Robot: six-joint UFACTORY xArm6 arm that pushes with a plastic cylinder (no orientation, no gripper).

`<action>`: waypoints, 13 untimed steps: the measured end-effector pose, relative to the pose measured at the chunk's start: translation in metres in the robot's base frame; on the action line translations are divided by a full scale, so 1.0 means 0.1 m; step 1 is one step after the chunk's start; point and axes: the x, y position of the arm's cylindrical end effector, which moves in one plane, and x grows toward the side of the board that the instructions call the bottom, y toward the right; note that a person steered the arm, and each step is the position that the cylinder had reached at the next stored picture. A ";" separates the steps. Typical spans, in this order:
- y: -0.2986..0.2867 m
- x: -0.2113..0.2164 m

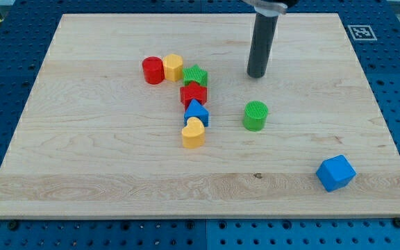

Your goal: Push the green circle closer to the blue cube

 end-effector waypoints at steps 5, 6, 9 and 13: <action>-0.32 0.49; -0.47 0.79; 0.17 1.16; -0.07 0.83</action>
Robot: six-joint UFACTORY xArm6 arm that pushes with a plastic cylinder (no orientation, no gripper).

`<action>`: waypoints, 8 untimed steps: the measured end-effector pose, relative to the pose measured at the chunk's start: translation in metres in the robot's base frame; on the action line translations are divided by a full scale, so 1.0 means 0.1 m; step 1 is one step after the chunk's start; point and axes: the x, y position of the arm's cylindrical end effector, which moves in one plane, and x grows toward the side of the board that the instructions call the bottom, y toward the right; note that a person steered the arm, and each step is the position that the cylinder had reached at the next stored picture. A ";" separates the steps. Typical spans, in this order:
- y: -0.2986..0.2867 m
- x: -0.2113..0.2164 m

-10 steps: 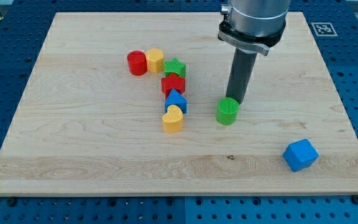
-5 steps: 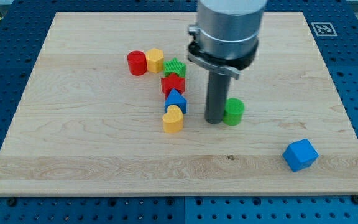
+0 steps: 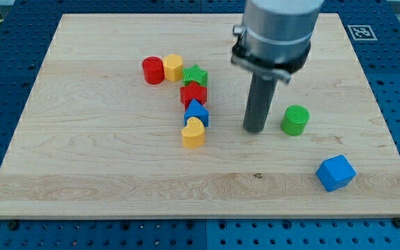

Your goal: Push the green circle closer to the blue cube

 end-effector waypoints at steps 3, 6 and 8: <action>0.25 -0.15; 0.95 0.18; 1.01 0.46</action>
